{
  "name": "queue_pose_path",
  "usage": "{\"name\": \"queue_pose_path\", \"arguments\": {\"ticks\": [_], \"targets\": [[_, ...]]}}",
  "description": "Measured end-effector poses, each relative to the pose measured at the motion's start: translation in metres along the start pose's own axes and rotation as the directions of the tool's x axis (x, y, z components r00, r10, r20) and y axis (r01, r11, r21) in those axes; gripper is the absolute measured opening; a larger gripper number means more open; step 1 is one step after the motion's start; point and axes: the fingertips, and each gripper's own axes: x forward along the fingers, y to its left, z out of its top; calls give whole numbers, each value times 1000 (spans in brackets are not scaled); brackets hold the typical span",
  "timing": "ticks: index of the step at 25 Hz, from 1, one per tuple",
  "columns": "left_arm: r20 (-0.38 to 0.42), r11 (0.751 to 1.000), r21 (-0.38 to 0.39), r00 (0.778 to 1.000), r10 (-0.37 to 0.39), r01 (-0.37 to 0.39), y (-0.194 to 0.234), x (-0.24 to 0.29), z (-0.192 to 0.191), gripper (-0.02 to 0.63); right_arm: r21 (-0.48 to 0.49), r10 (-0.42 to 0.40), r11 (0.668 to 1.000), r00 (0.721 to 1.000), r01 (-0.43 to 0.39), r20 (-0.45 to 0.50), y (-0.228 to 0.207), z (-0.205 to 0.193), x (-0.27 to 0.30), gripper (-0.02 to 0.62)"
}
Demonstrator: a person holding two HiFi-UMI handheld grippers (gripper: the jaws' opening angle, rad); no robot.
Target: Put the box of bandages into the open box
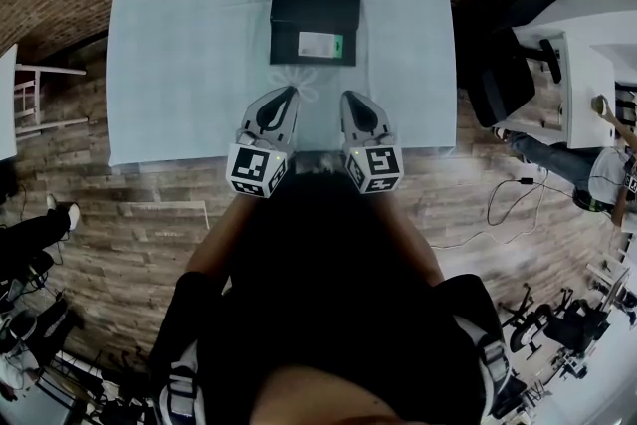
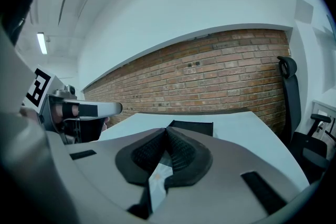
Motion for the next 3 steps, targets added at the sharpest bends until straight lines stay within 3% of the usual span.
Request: {"name": "queue_pose_path", "arguments": {"ticks": [3], "targets": [[2, 1000, -5, 1000, 6, -6, 2, 0, 1, 39, 2, 0, 1000, 1000, 0, -10, -2, -2, 2, 29]]}}
